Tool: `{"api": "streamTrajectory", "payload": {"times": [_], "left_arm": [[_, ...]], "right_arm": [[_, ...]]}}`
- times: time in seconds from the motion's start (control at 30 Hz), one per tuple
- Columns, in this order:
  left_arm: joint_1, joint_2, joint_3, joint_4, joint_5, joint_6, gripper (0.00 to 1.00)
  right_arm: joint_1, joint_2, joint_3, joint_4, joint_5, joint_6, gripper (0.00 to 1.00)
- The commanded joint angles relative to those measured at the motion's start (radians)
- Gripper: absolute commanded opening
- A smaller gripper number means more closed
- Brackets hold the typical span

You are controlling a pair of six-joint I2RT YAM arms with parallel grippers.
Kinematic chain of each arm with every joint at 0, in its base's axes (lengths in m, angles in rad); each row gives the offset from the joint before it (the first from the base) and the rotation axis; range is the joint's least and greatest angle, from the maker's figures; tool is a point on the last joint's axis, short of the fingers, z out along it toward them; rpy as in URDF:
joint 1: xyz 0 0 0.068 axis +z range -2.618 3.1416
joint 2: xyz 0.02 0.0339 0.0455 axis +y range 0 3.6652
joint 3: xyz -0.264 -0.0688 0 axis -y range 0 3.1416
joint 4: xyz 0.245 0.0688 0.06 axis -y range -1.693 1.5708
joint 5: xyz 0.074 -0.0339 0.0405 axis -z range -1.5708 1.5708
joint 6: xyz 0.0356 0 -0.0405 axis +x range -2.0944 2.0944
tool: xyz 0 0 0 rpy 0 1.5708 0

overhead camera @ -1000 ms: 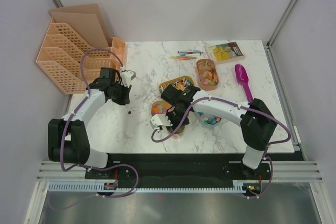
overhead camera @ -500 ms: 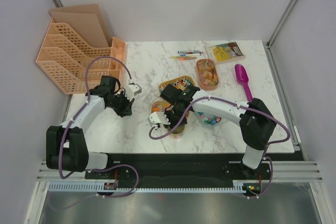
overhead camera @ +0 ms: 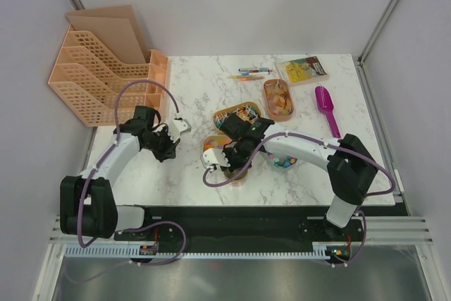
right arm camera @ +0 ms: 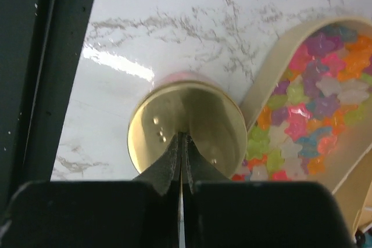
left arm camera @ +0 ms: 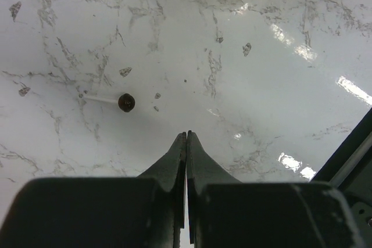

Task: Pack the candies
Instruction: Close the bottle lid on the packing bottle, then move the packing bottle to the center of the board.

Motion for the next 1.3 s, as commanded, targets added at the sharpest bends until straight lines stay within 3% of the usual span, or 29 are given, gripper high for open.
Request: {"api": "streamTrajectory", "payload": {"times": [0.0,0.07,0.13,0.17,0.2,0.23,0.27,0.3,0.33,0.47,0.57,0.77,0.97,1.13,1.27], "left_arm": [[-0.014,-0.088,0.025,-0.029,0.066,0.091,0.02],[-0.026,-0.120,-0.010,-0.055,0.106,0.217,0.02],[-0.045,-0.162,-0.042,-0.063,0.150,0.399,0.02],[-0.049,-0.171,-0.079,-0.060,0.160,0.471,0.02],[-0.066,-0.174,-0.096,-0.057,0.160,0.536,0.17],[-0.078,-0.177,-0.112,-0.051,0.149,0.626,0.43],[-0.089,-0.174,-0.138,-0.046,0.145,0.665,0.75],[-0.104,-0.173,-0.145,-0.046,0.145,0.697,0.84],[-0.108,-0.171,-0.155,-0.046,0.152,0.749,0.99],[-0.114,-0.147,-0.126,-0.046,0.238,0.822,1.00],[-0.164,-0.070,-0.066,-0.051,0.326,0.779,1.00],[-0.305,0.045,0.023,-0.058,0.379,0.627,0.99],[-0.381,0.091,0.023,-0.092,0.382,0.558,0.88],[-0.439,0.143,0.029,-0.003,0.438,0.320,0.75],[-0.479,0.201,0.011,0.147,0.358,0.176,0.79]], "right_arm": [[-0.070,-0.082,-0.005,-0.057,0.065,0.035,0.01],[-0.106,-0.145,0.013,0.025,0.072,0.133,0.01],[-0.158,-0.246,-0.023,0.090,0.053,0.193,0.17],[-0.172,-0.277,-0.045,0.145,0.047,0.229,0.20],[-0.181,-0.306,-0.068,0.166,0.045,0.237,0.27],[-0.189,-0.355,-0.123,0.189,0.065,0.245,0.63],[-0.189,-0.378,-0.148,0.231,0.087,0.272,0.73],[-0.195,-0.413,-0.169,0.246,0.105,0.286,0.78],[-0.202,-0.426,-0.197,0.269,0.142,0.306,0.95],[-0.259,-0.438,-0.183,0.269,0.193,0.435,0.98],[-0.294,-0.441,-0.168,0.268,0.203,0.495,0.98],[-0.322,-0.423,-0.134,0.237,0.229,0.475,0.98],[-0.351,-0.377,-0.065,0.182,0.210,0.446,0.98],[-0.370,-0.387,-0.063,0.179,0.159,0.445,0.98],[-0.391,-0.401,-0.070,0.174,0.145,0.432,0.98]]}}
